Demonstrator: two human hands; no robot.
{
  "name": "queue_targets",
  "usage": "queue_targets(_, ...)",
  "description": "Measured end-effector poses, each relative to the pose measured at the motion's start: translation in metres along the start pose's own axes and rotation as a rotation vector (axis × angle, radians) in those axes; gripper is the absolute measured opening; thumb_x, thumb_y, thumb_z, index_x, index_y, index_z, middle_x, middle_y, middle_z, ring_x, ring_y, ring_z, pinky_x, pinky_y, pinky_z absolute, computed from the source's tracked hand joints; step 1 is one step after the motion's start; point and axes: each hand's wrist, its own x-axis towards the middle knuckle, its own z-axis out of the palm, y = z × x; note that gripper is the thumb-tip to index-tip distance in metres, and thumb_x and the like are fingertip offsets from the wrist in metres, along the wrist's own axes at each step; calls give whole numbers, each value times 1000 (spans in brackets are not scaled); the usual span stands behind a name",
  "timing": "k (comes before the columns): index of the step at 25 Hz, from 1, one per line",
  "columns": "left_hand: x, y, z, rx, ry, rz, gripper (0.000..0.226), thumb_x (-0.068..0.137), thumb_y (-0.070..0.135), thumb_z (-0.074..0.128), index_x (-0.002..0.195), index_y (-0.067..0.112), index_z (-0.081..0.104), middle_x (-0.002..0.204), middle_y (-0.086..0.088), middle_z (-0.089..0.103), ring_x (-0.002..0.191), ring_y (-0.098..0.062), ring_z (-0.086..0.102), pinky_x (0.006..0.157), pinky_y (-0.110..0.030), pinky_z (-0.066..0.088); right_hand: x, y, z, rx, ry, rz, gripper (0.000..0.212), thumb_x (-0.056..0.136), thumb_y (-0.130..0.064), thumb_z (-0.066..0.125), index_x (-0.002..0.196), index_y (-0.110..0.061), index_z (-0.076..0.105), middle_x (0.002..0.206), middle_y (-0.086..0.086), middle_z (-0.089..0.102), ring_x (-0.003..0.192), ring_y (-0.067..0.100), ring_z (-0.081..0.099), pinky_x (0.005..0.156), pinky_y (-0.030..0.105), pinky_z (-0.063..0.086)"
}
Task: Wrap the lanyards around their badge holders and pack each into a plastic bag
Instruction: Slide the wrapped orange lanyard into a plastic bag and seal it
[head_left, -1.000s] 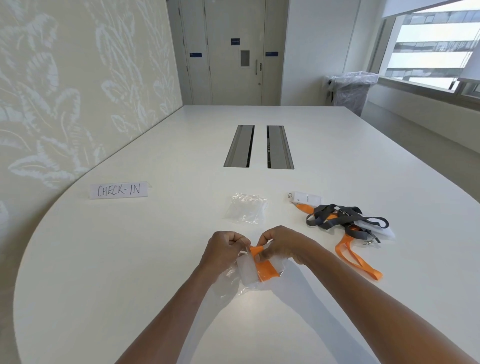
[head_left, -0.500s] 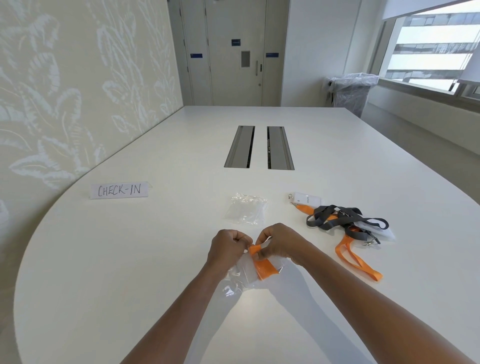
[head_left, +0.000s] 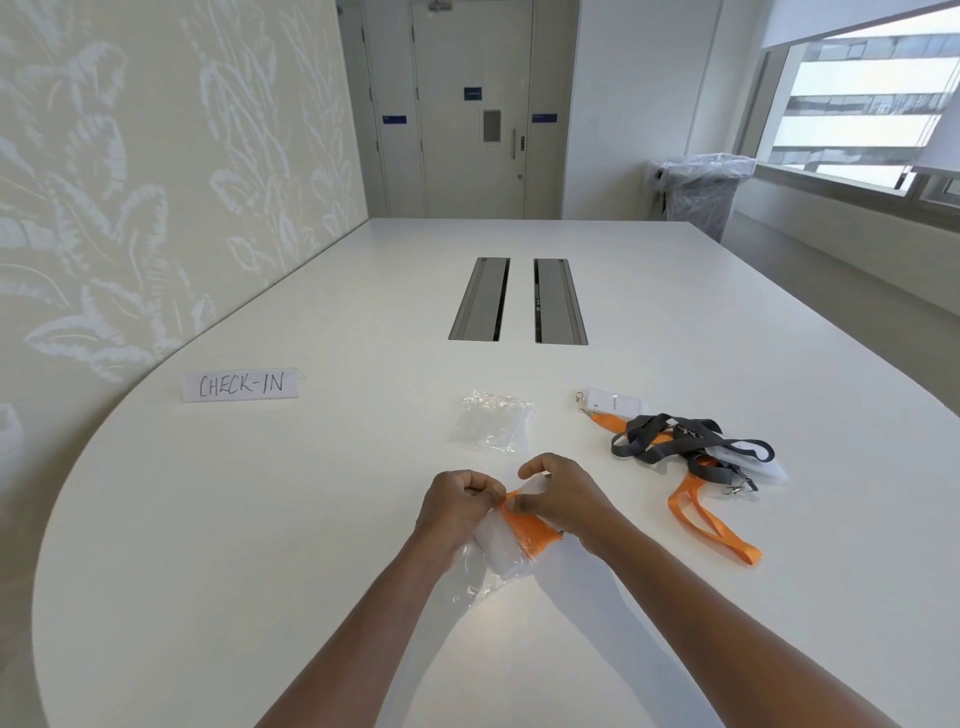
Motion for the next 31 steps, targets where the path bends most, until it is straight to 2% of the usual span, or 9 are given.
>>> queue_targets(3,-1,-2,0,-8,15,14,5,89,19,75,86,16,76,86,-3,77,80,-20,72,76,-35,60,-6,6,-3,64,-37,-8,40,76,-31,85,109,-28,63,103,-3,58,79,13,60,51,25,52)
queue_targets(7,-2,-5,1,-87,32,-7,6,89,16,73,84,15,76,84,-4,77,76,-20,70,76,-37,60,-10,16,-12,222,25,63,35,81,-27,82,109,-21,62,104,9,66,84,23,68,71,34,60)
queue_targets(9,-2,-5,1,-120,44,-24,6,90,16,74,84,14,76,84,-5,78,76,-21,70,78,-42,61,-15,23,-15,299,65,125,32,82,-22,82,107,-22,62,99,8,68,79,24,72,78,38,63)
queue_targets(12,-1,-6,2,-124,54,-23,6,89,17,74,83,15,76,81,-2,78,74,-18,70,74,-39,61,-21,32,-9,333,97,45,29,84,-10,78,104,-26,65,88,7,72,75,23,73,79,45,63)
queue_targets(15,-1,-6,0,-106,64,-24,6,88,19,75,83,17,77,76,4,78,70,-13,71,63,-28,59,-26,32,-4,300,135,-34,30,85,-10,76,102,-32,67,84,3,74,75,21,74,78,42,63)
queue_targets(20,0,-1,-3,-122,86,-22,5,87,20,77,82,18,78,78,4,78,75,-17,73,73,-33,62,-25,26,-6,298,135,-90,29,87,-15,75,105,-36,68,94,0,70,76,17,72,65,28,63)
queue_targets(24,0,2,-2,-103,108,-13,6,87,23,76,82,20,78,76,8,77,73,-13,71,61,-25,54,-29,20,0,330,103,-115,22,88,-23,74,99,-39,64,100,-4,66,74,16,71,56,22,58)
queue_targets(28,0,2,-1,-103,103,-21,5,86,23,77,82,20,78,75,8,77,72,-12,71,58,-21,51,-29,18,3,278,119,-139,36,84,-20,79,103,-45,61,97,-5,65,61,13,70,55,23,59)
queue_targets(31,2,2,-3,-94,96,8,6,85,21,78,79,20,78,75,11,77,71,-7,70,61,-18,51,-29,18,3,255,125,-161,44,83,-19,79,102,-53,57,93,-5,64,58,11,69,50,18,54)
